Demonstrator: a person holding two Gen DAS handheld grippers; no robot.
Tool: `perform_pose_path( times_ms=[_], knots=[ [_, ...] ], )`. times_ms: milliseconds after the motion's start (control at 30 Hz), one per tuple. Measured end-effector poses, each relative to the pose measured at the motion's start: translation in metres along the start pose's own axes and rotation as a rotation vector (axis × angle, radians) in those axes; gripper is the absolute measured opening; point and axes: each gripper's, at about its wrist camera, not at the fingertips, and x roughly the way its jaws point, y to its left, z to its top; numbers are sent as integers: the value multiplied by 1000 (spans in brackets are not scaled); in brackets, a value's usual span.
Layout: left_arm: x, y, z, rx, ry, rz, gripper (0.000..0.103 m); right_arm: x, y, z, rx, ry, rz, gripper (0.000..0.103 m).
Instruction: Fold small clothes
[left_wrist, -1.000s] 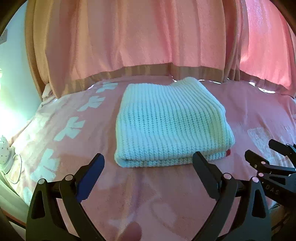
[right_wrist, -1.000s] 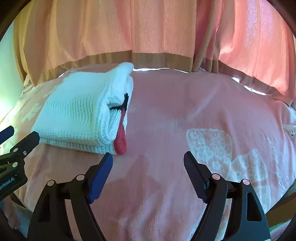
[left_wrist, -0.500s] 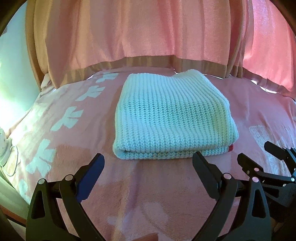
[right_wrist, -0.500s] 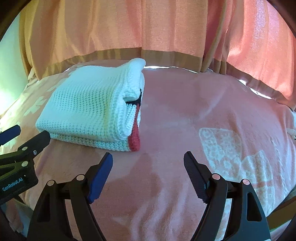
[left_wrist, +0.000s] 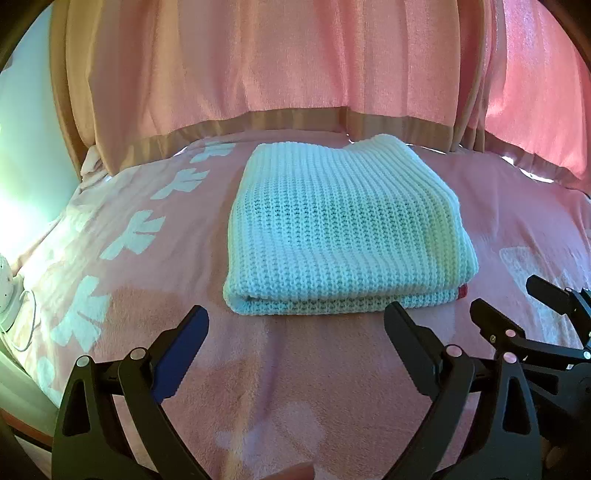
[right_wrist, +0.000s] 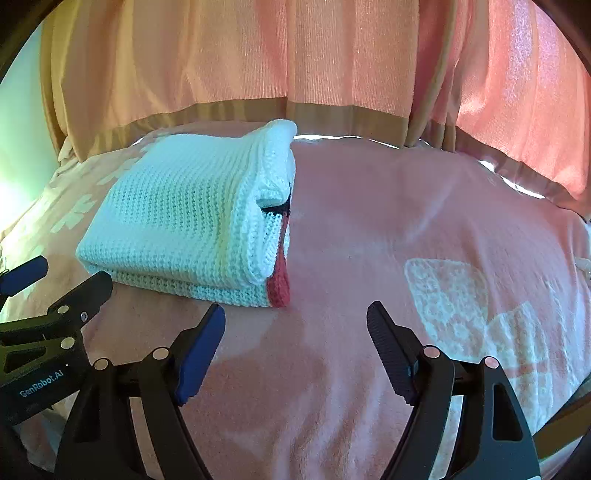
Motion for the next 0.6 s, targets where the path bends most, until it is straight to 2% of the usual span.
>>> perform_pose_path(
  times_ms=[600],
  knots=[
    [1, -1, 0, 13, -8, 17, 93, 1, -2, 2, 1, 1, 4, 77]
  ],
)
